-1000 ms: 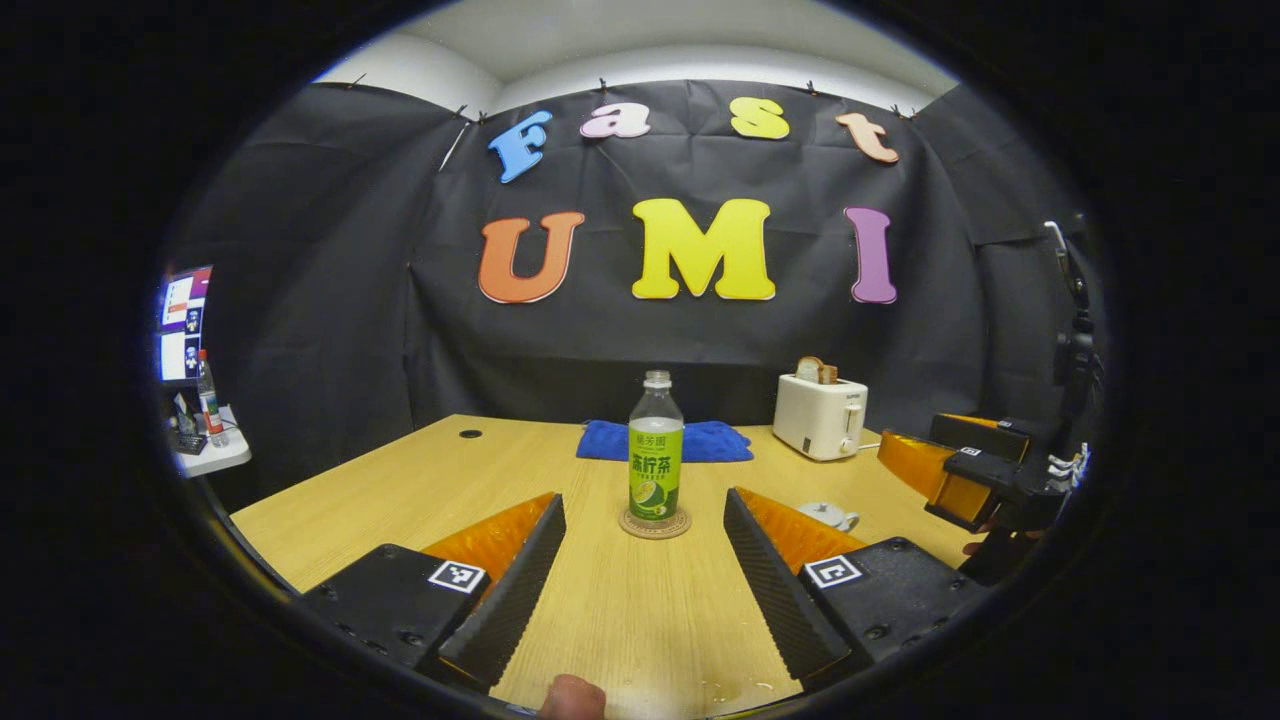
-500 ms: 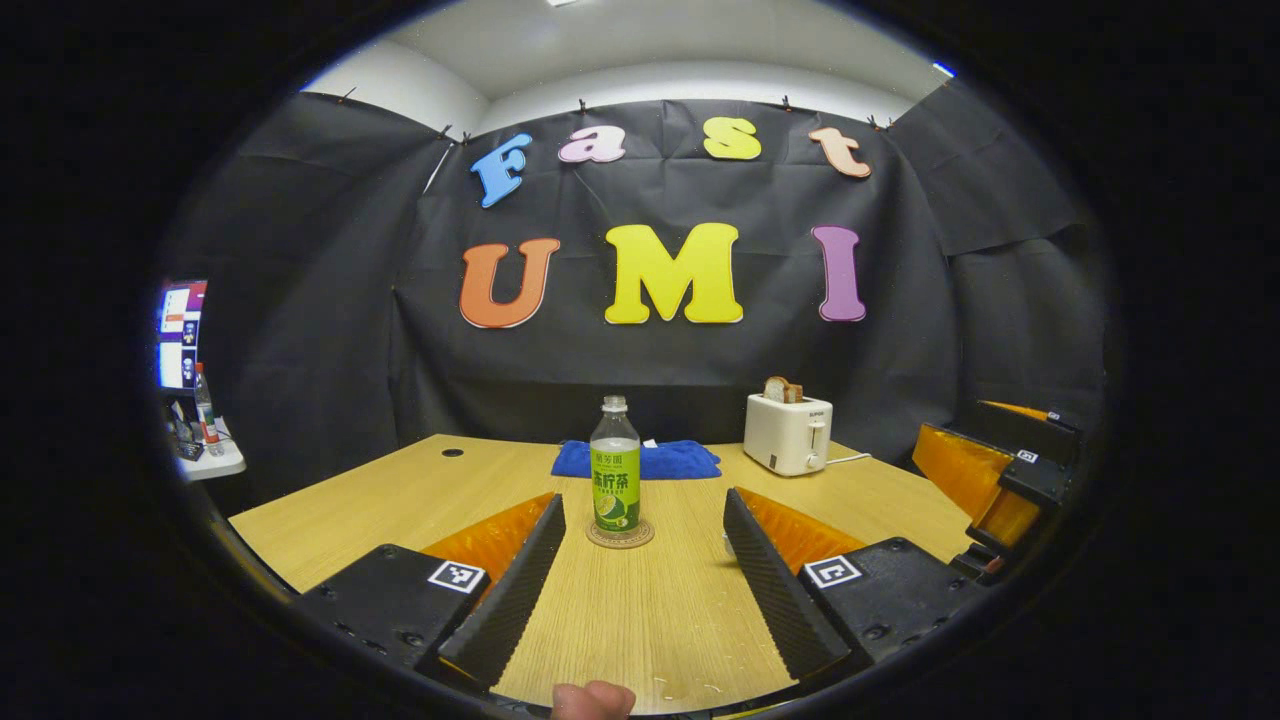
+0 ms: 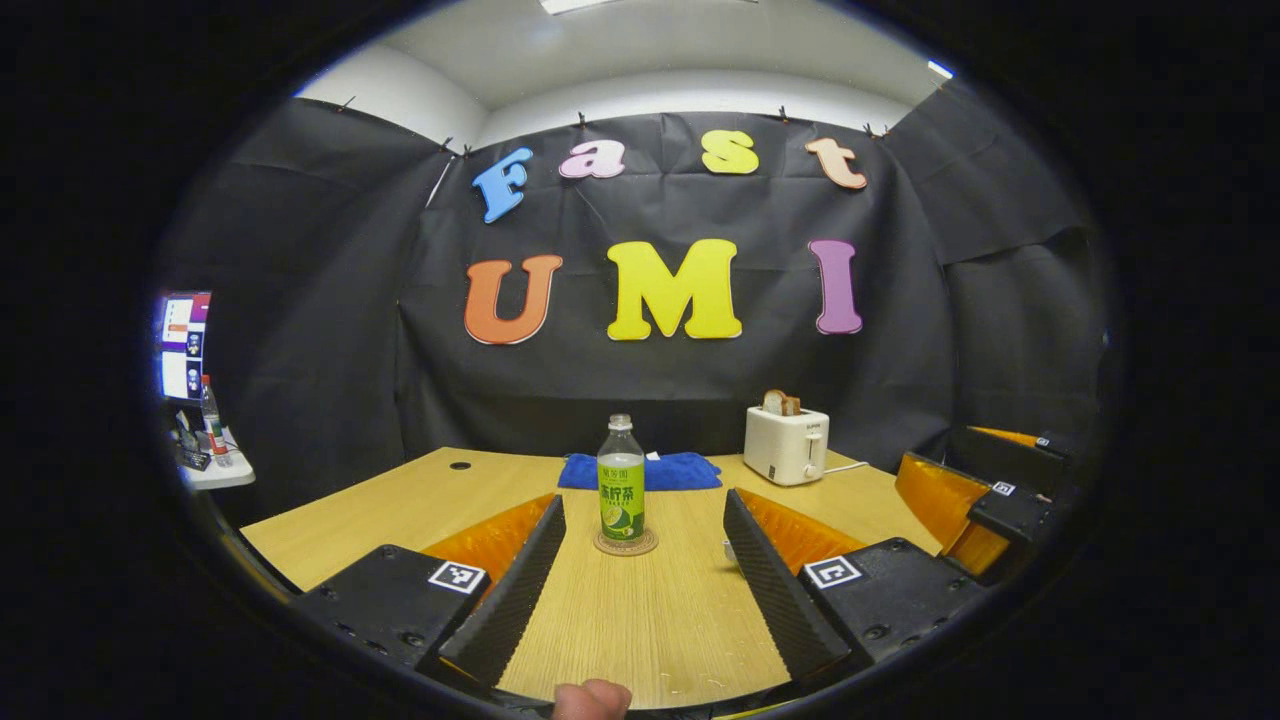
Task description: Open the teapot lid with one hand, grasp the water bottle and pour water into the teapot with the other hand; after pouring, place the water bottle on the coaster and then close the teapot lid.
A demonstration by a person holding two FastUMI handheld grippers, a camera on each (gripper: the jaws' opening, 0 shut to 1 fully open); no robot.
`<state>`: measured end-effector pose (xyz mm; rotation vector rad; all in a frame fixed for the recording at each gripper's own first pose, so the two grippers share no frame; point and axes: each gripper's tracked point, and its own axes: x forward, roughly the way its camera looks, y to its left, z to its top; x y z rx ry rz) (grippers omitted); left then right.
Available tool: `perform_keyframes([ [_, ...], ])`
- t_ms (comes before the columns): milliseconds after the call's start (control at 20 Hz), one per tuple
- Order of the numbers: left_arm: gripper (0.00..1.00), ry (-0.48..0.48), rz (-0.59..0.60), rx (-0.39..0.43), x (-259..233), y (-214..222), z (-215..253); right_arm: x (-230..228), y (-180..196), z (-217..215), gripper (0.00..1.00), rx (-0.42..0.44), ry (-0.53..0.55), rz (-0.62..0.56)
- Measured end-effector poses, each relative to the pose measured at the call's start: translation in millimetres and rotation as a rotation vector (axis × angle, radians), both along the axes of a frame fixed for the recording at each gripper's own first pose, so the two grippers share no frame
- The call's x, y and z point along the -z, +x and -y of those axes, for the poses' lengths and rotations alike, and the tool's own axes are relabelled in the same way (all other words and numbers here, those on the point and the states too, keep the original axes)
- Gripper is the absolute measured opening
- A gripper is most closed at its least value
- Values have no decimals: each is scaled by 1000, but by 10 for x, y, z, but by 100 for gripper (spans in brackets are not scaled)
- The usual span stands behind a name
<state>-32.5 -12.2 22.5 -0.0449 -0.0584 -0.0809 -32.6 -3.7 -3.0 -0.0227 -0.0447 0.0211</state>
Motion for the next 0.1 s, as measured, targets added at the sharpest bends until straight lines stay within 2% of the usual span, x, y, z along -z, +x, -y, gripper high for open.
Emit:
perform_keyframes([
  [100, 99, 16, 18, -10, -48, -11, -41, -5, -14, -90, 97, -14, -5, 3],
])
